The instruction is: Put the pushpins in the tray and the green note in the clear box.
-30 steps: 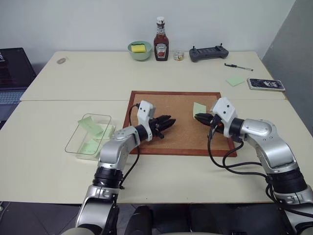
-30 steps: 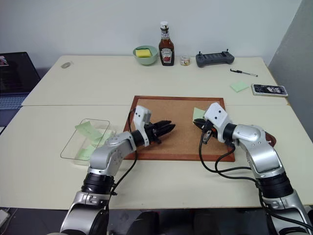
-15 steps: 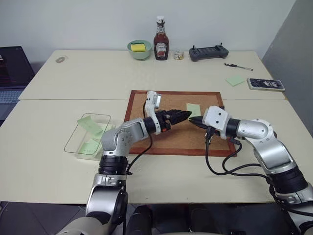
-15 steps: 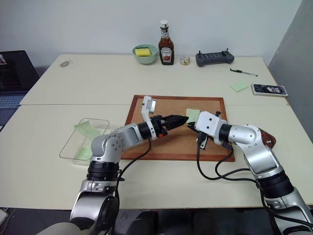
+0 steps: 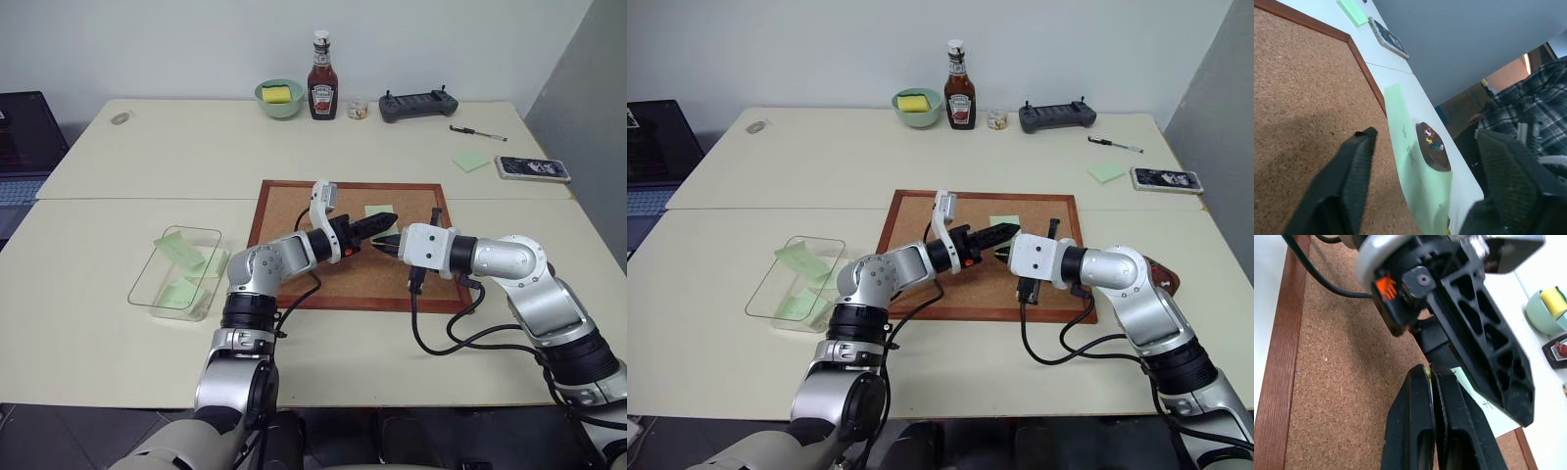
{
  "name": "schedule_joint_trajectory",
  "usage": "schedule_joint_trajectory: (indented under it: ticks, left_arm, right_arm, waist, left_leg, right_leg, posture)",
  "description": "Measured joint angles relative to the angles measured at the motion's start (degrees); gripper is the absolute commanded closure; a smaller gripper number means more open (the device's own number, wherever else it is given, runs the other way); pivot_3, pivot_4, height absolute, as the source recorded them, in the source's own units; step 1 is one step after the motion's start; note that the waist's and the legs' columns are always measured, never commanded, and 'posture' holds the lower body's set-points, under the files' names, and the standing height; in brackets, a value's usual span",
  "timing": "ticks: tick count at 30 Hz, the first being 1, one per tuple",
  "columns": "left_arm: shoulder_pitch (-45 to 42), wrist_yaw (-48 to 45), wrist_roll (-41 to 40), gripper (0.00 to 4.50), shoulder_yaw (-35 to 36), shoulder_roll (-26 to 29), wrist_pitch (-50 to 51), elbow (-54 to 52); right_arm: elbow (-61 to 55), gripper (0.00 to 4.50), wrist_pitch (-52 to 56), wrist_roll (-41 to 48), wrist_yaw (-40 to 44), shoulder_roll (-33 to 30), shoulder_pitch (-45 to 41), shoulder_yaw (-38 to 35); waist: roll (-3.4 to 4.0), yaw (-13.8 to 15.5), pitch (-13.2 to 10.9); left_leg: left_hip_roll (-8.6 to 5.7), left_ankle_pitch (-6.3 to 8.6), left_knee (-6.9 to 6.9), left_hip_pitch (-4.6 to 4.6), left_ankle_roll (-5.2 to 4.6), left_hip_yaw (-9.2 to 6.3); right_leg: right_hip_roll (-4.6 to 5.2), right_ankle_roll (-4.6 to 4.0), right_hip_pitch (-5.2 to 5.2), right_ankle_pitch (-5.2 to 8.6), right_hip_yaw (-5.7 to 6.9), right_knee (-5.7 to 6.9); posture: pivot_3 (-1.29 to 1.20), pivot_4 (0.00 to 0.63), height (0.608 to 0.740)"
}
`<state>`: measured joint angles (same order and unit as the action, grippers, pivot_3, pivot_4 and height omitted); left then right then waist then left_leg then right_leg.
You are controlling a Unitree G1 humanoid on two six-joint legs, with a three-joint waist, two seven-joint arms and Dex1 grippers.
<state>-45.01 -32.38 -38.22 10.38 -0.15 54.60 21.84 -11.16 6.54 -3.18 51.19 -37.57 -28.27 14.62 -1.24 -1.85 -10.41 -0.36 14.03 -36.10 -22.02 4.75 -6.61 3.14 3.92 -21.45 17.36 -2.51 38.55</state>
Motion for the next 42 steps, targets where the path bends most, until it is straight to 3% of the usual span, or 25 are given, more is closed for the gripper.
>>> schedule_joint_trajectory:
  ticks: [14, 28, 42]
  left_arm:
    - [-0.3, 0.6, -1.2, 4.48, 2.1, -0.6, 1.0, 0.6]
    - [1.7, 1.7, -6.3, 4.48, 5.1, -1.2, 3.7, -3.2]
    - [2.5, 2.9, -6.7, 4.48, 5.2, -0.7, 2.3, -4.0]
  right_arm:
    - [0.0, 4.50, -0.3, -0.1, -0.1, 0.5, 0.0, 0.0]
    - [0.0, 4.50, -0.8, 1.3, -2.4, 2.5, 0.7, -2.4]
    - [-3.0, 4.50, 9.3, 9.2, -3.5, 3.5, 2.3, -7.4]
  waist:
    - [0.00, 0.0, 0.0]
    - [0.00, 0.0, 0.0]
    - [0.00, 0.0, 0.0]
  left_leg:
    - [0.00, 0.00, 0.00, 0.00, 0.01, 0.00]
    - [0.00, 0.00, 0.00, 0.00, 0.02, 0.00]
    - [0.00, 0.00, 0.00, 0.00, 0.01, 0.01]
  right_leg:
    - [0.00, 0.00, 0.00, 0.00, 0.00, 0.00]
    - [0.01, -0.01, 0.00, -0.01, -0.01, 0.00]
    - [0.01, -0.01, 0.00, -0.01, -0.01, 0.01]
  posture:
    - [0.00, 0.150, 0.740]
    - [0.00, 0.150, 0.740]
    - [0.00, 0.150, 0.740]
